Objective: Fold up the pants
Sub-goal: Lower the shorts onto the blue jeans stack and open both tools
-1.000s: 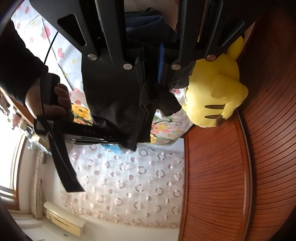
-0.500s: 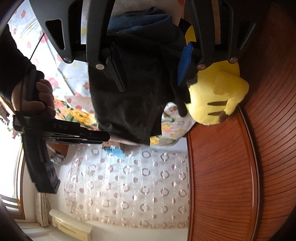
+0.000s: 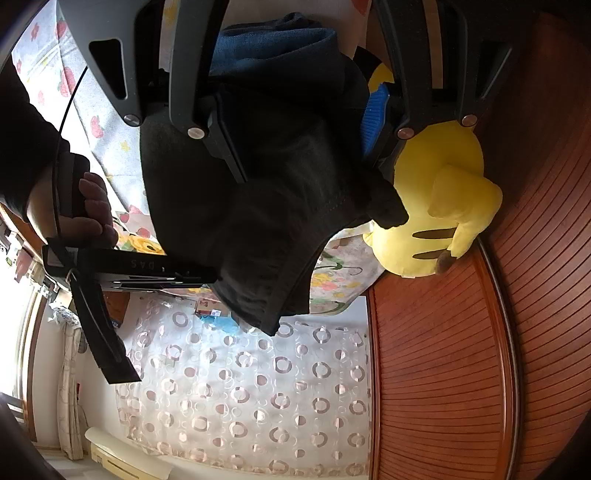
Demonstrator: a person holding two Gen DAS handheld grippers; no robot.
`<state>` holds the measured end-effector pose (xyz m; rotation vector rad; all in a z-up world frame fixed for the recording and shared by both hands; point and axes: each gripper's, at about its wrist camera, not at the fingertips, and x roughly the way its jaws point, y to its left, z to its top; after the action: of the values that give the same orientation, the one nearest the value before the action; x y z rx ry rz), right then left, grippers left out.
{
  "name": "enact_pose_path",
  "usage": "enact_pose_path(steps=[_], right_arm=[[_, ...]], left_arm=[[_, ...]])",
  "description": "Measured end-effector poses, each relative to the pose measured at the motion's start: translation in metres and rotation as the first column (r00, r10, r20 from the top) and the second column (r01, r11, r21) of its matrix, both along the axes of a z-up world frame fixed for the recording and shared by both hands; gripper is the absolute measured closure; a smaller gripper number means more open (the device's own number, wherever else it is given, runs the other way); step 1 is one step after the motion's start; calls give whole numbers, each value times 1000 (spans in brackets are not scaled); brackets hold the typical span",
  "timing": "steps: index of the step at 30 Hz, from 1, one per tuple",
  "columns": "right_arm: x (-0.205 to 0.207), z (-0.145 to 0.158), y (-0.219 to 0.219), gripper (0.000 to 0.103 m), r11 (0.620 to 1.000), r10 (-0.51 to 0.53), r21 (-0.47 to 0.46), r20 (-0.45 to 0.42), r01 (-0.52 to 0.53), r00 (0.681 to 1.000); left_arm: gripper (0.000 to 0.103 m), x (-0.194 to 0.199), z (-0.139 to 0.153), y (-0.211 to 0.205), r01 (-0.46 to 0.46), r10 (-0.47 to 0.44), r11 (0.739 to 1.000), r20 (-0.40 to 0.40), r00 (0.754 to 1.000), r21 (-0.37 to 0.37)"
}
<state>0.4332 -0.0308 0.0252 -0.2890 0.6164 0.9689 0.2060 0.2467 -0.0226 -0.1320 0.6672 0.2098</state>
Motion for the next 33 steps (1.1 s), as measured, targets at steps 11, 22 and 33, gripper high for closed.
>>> enact_pose_path(steps=[11,22,33], right_arm=[[-39,0,-17,72,998,-14,55,7,14,1000],[-82,10,-42,72,997,-18,78,16,17,1000],[-125,11,-64,72,995,-66,73,26,64,997]], left_arm=[[26,-10,8,2,-4,4,1000,11,1000,7],[15,-34,18,-4,17,-18,999,39,999,29],[15,-52,19,-6,8,-9,1000,37,999,20]])
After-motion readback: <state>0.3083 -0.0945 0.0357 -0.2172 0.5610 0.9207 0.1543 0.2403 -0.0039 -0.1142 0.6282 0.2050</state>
